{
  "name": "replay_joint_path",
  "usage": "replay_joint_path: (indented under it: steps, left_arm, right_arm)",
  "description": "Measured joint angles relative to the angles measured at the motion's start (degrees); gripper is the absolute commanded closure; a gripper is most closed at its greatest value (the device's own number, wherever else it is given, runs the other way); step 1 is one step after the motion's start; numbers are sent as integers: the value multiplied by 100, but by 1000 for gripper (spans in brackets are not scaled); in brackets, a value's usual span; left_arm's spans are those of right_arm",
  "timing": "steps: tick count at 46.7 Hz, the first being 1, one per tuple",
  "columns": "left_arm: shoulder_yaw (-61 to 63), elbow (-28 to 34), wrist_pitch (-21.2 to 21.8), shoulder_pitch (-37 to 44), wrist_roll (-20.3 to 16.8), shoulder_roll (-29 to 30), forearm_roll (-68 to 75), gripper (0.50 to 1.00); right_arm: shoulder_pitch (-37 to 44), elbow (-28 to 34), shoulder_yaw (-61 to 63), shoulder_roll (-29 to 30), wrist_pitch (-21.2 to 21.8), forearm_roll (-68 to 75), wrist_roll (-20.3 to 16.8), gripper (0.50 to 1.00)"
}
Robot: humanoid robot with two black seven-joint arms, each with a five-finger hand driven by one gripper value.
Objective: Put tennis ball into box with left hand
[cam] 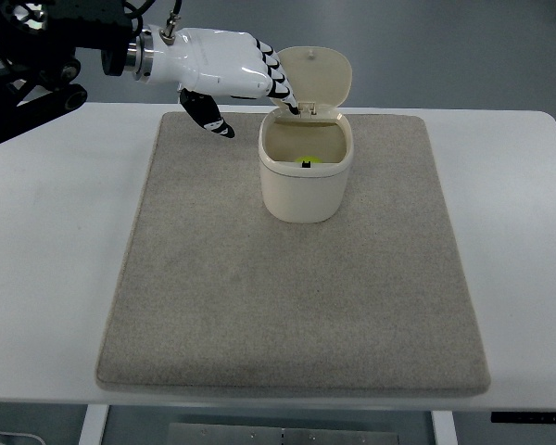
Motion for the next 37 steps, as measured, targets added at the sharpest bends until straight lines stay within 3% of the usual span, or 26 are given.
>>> replay_joint_path:
  steps: [16, 17, 20, 25, 32, 37]
  left_arm:
    - [280, -643, -9, 149, -1, 1251, -1467, 613]
    - [281, -644, -7, 204, -1, 1287, -1713, 604]
    - [285, -633, 2, 418, -1, 1367, -2678, 512]
    - [289, -591, -122, 674, 3, 1478, -4231, 510]
    - [214, -466, -519, 1144, 9, 1552, -5092, 510]
    - [66, -460, -571, 1510, 4, 1556, -5852, 510]
  right_arm:
    - [2, 0, 0, 0, 0, 0, 0, 562]
    - [2, 0, 0, 0, 0, 0, 1, 562]
    - [0, 0, 0, 0, 0, 0, 0, 562]
    - [0, 0, 0, 0, 0, 0, -1, 562]
    - [0, 0, 0, 0, 0, 0, 0, 562]
    - [0, 0, 0, 0, 0, 0, 0, 562]
